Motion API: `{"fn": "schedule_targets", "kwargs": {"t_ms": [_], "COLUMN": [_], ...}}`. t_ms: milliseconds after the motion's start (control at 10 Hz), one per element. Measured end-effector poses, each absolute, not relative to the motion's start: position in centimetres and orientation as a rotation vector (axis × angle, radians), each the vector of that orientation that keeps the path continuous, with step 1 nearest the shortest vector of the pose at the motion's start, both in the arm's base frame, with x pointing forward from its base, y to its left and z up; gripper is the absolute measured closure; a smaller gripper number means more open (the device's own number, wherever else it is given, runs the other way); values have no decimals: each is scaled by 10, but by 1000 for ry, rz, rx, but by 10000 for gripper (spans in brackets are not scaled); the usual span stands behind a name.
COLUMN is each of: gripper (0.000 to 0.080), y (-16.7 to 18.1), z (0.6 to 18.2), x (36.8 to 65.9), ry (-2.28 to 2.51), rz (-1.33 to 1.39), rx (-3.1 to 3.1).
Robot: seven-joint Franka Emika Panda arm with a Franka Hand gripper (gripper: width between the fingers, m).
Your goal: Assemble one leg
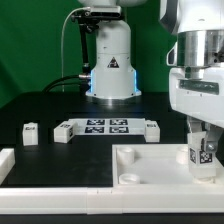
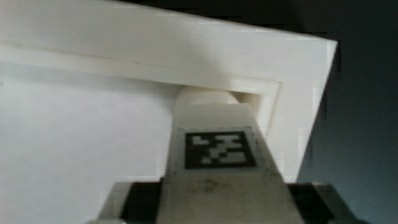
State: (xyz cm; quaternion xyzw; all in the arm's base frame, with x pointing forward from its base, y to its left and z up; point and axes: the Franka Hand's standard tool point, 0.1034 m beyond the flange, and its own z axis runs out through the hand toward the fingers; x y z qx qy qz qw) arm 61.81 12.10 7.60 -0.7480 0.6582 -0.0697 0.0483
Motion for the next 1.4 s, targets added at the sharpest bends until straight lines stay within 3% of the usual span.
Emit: {"fn": "schedule_targets", "kwargs": {"t_ms": [100,200,300,500,1400], "gripper": [509,433,433,180,151], "y": [121,121,122,122,123], "z": [76,76,76,76,76], "x": [618,618,618,619,624], "ry": [2038,2086,2058,1922,259], "rz": [-208,-198,-200,-227,-341], "rx": [-2248,-2195,-2223,-2335,-3102]}}
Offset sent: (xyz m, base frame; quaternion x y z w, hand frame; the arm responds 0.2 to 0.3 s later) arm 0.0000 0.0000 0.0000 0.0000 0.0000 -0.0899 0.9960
